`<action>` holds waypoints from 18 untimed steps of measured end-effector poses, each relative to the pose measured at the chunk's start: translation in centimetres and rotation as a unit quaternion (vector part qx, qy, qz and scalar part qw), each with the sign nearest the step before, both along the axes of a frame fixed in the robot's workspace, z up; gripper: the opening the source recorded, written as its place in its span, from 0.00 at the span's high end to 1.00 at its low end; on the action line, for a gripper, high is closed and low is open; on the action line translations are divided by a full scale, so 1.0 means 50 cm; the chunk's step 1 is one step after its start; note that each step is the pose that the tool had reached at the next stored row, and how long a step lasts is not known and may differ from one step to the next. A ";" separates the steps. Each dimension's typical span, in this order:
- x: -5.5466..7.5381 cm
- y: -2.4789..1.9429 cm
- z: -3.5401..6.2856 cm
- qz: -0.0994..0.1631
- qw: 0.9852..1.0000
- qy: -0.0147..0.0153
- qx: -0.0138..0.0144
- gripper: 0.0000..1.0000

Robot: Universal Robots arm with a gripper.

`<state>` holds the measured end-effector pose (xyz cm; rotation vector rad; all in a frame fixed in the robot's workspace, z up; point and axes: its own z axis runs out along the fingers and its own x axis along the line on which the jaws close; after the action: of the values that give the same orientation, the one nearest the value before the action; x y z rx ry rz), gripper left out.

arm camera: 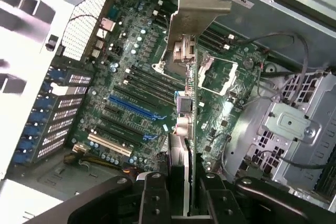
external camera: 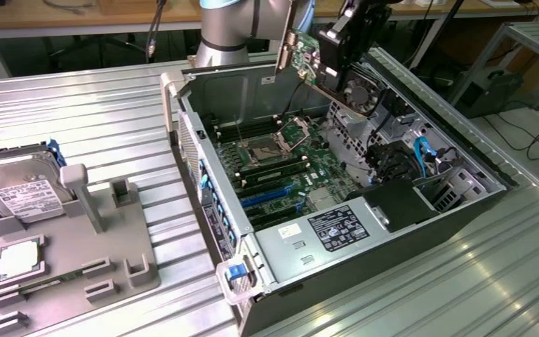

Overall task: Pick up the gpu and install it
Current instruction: 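Insert the gpu into the slot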

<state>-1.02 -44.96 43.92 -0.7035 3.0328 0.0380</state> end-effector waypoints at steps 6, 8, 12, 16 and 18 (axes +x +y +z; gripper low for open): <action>0.000 0.0000 0.000 0.072 0.997 0.000 0.000 0.72; 0.000 0.0000 0.000 0.090 0.996 0.000 0.000 0.72; 0.000 0.0000 0.000 0.151 0.988 0.000 0.000 0.72; 0.000 0.0000 0.000 0.224 0.975 0.000 0.000 0.72; 0.000 0.0000 0.000 0.245 0.970 0.000 0.000 0.72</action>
<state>-1.03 -44.97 43.92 -1.4277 2.7742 0.0476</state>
